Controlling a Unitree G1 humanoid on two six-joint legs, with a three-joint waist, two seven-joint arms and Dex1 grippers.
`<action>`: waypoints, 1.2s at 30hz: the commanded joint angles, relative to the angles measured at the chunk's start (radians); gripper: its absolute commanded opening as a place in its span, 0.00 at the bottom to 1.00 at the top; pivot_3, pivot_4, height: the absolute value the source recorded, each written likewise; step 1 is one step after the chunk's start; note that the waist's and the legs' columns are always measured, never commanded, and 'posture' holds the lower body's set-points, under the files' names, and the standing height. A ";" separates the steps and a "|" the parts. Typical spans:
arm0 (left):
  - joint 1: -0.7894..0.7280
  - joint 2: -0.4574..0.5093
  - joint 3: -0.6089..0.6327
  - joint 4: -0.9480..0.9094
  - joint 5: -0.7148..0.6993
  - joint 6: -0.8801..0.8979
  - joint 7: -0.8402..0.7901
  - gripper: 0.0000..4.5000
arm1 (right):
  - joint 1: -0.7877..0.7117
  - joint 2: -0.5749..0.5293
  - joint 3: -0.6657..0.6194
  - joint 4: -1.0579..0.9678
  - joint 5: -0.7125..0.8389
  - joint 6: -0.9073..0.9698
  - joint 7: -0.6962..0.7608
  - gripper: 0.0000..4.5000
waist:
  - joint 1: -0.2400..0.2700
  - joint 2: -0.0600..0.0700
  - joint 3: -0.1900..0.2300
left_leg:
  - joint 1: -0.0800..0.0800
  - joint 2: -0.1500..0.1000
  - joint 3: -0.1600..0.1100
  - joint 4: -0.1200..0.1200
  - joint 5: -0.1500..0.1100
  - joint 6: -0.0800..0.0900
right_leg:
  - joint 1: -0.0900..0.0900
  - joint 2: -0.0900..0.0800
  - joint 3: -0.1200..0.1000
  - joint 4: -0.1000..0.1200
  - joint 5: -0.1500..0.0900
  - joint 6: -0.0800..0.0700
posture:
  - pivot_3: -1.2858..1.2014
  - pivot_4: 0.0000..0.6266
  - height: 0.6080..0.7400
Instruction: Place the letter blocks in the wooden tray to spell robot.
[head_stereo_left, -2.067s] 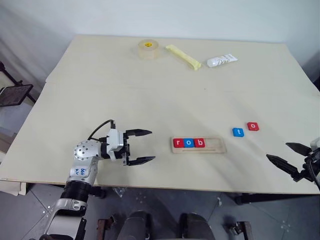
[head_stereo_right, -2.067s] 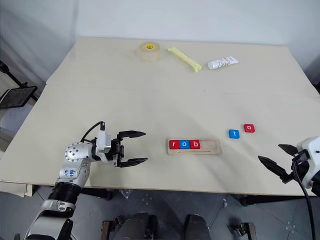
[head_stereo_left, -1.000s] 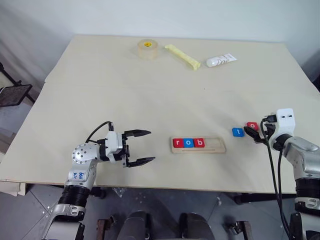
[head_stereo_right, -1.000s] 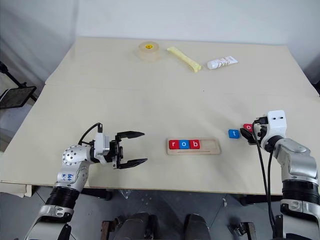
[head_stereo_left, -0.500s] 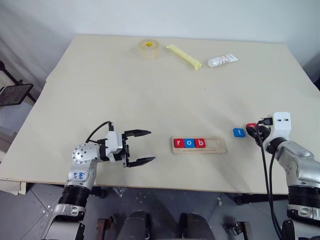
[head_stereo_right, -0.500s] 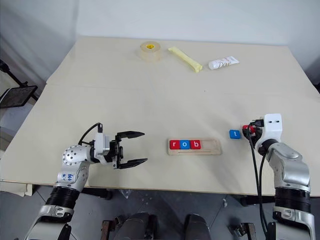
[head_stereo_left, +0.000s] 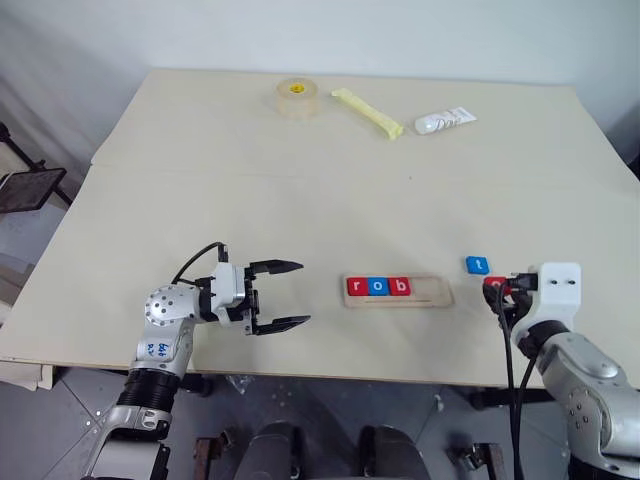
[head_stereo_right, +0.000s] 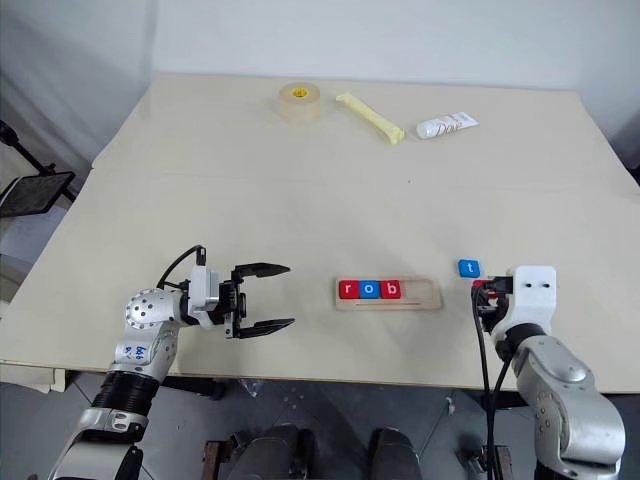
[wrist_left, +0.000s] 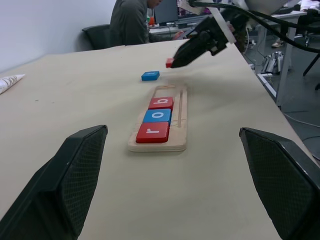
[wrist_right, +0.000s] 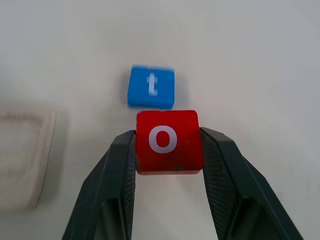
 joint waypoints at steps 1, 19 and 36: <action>-0.013 -0.001 -0.002 -0.003 -0.004 -0.004 -0.005 1.00 | 0.016 0.016 -0.014 -0.061 -0.001 0.008 -0.026 0.32 | -0.001 0.000 0.000 | 0.000 0.000 0.000 0.000 0.000 0.000 | 0.000 0.000 0.000 0.000 0.000 0.000 | 0.52 0.24 1.00; -0.029 -0.011 -0.002 0.019 0.004 -0.011 -0.001 1.00 | 0.087 -0.230 -0.010 -0.006 0.012 -0.092 0.254 0.99 | 0.001 0.001 0.000 | 0.000 0.000 0.000 -0.001 0.000 0.000 | 0.000 0.000 0.000 0.000 0.000 0.000 | 0.52 0.24 1.00; -0.005 -0.012 0.003 -0.019 0.010 -0.007 0.030 1.00 | -0.276 -0.762 0.377 0.762 -0.219 -0.760 1.048 0.99 | -0.003 -0.001 0.000 | 0.001 -0.001 0.002 -0.001 0.001 0.002 | 0.002 -0.001 -0.001 -0.004 0.000 0.001 | 0.52 0.24 1.00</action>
